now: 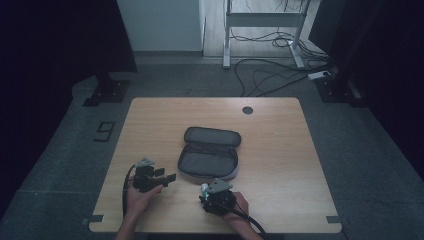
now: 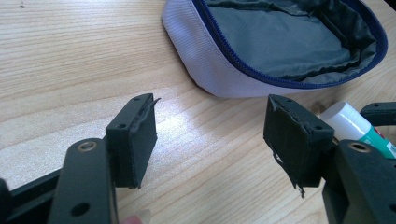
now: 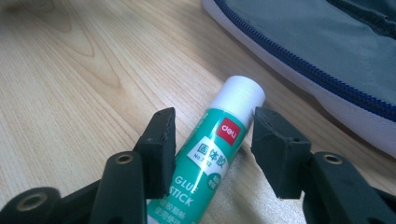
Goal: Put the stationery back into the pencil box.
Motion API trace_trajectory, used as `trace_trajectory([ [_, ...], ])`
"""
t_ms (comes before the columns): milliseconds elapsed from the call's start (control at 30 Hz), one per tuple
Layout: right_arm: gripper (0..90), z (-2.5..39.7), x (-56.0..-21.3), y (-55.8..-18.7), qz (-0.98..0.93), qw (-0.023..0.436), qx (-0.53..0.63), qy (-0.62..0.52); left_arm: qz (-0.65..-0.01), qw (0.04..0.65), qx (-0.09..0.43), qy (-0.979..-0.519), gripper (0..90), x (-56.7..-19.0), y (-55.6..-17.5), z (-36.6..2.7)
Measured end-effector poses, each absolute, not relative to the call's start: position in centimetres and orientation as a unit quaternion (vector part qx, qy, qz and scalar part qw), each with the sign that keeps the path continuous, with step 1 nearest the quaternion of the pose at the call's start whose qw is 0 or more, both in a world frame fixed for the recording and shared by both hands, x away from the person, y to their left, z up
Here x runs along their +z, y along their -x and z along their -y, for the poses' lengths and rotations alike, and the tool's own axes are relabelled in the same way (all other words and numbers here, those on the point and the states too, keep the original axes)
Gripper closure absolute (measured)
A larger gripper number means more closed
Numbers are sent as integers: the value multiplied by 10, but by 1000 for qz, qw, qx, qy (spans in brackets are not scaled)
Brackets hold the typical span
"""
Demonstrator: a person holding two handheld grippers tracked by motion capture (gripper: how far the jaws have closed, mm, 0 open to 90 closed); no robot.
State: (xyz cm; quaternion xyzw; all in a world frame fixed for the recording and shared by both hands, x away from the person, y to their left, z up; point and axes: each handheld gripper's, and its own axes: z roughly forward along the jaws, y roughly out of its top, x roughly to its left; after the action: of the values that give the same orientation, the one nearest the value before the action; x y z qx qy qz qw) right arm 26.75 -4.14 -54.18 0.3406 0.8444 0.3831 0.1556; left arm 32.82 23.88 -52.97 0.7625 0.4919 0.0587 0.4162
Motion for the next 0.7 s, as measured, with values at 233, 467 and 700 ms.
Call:
trace_trajectory([
  [233,550,44,-544,-268,-848,158,374,-341,-492,415,58,-763,349,-530,-328,-239],
  [467,638,47,-546,-268,-850,155,368,-342,-492,414,57,-764,349,-531,-328,-239],
  [700,647,50,-545,-270,-851,146,368,-344,-493,413,57,-764,349,-532,-328,-239],
])
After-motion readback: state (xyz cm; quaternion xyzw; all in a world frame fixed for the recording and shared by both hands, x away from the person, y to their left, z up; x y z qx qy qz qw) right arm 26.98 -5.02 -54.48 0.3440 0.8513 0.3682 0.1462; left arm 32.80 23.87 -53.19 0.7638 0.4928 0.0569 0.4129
